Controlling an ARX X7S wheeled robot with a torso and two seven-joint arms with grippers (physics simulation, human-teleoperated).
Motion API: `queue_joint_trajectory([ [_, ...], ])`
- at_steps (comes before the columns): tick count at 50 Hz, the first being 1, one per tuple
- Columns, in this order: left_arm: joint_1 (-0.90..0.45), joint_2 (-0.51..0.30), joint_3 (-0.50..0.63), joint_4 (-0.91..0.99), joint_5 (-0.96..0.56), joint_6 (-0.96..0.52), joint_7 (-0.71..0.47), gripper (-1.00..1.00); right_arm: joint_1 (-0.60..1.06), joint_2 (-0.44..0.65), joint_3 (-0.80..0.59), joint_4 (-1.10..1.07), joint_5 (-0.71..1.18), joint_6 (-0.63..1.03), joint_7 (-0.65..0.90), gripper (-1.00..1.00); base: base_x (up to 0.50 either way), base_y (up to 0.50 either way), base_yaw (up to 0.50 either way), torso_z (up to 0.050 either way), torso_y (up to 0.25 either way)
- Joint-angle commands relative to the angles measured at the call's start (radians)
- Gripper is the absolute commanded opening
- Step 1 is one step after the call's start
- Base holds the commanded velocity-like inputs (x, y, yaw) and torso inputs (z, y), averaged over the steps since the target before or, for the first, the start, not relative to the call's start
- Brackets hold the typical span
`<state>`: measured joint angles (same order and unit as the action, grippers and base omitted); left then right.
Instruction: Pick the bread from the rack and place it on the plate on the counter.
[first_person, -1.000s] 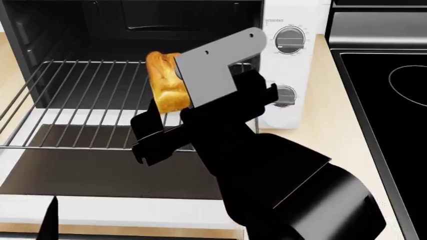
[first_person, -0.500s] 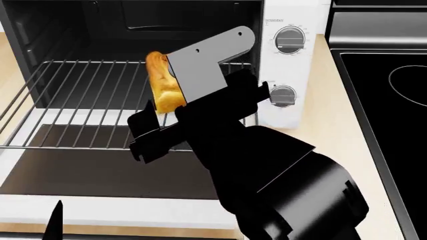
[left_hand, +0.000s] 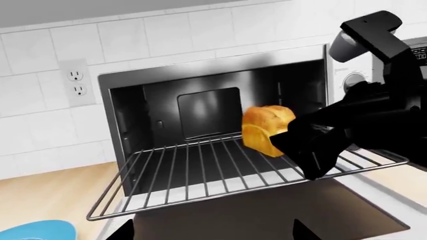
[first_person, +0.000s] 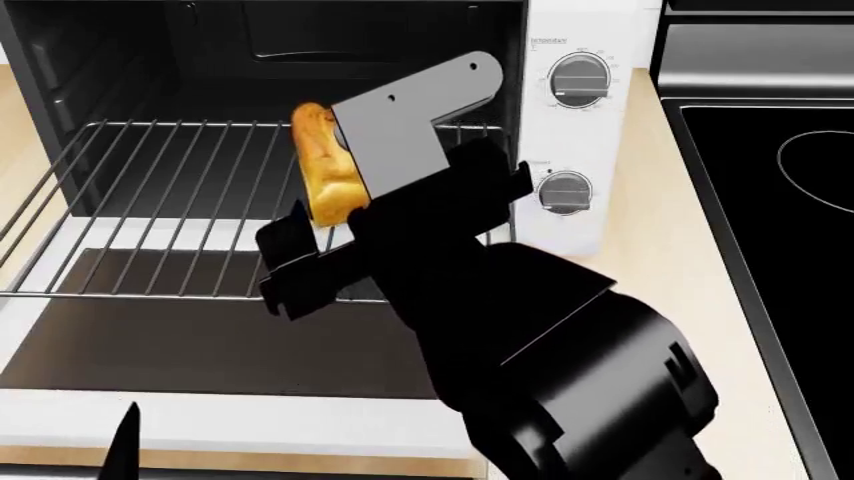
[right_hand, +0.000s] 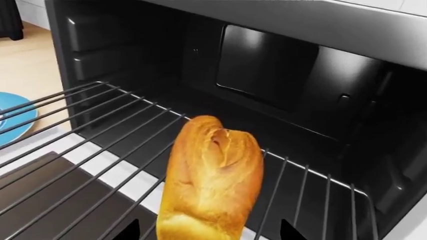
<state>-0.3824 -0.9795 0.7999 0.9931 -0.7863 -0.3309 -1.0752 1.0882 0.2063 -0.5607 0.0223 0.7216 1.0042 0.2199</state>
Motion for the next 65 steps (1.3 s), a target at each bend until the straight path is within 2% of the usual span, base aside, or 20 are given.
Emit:
queue_joint_trajectory([
  [1,-0.007,0.028,-0.017,-0.006,0.001,0.015,0.029,1.00,0.016,-0.025,0.007,0.052,-0.027,-0.029,-0.027,1.00,0.00,0.00,0.00,0.000,0.000],
  [37,-0.060,0.037,0.040,0.035,-0.018,-0.027,0.004,1.00,0.063,-0.049,-0.036,0.173,-0.044,-0.096,-0.070,1.00,0.00,0.00,0.00,0.000,0.000],
  [38,-0.074,0.033,0.036,0.041,-0.029,-0.034,-0.002,1.00,0.068,-0.051,-0.030,0.166,-0.038,-0.093,-0.067,-1.00,0.00,0.00,0.00,0.000,0.000],
  [55,-0.093,0.024,0.068,0.037,-0.021,-0.021,-0.017,1.00,0.062,-0.035,-0.022,0.113,-0.014,-0.078,-0.037,-1.00,0.00,0.00,0.00,0.000,0.000],
  [61,-0.097,0.020,0.077,0.037,-0.021,-0.016,-0.021,1.00,0.036,-0.016,0.001,0.017,0.016,-0.047,0.012,-1.00,0.00,0.00,0.00,0.000,0.000],
  [65,-0.097,0.011,0.082,0.039,-0.017,-0.009,-0.026,1.00,0.007,0.011,0.029,-0.126,0.052,0.002,0.085,-1.00,0.00,0.00,0.00,0.000,0.000],
])
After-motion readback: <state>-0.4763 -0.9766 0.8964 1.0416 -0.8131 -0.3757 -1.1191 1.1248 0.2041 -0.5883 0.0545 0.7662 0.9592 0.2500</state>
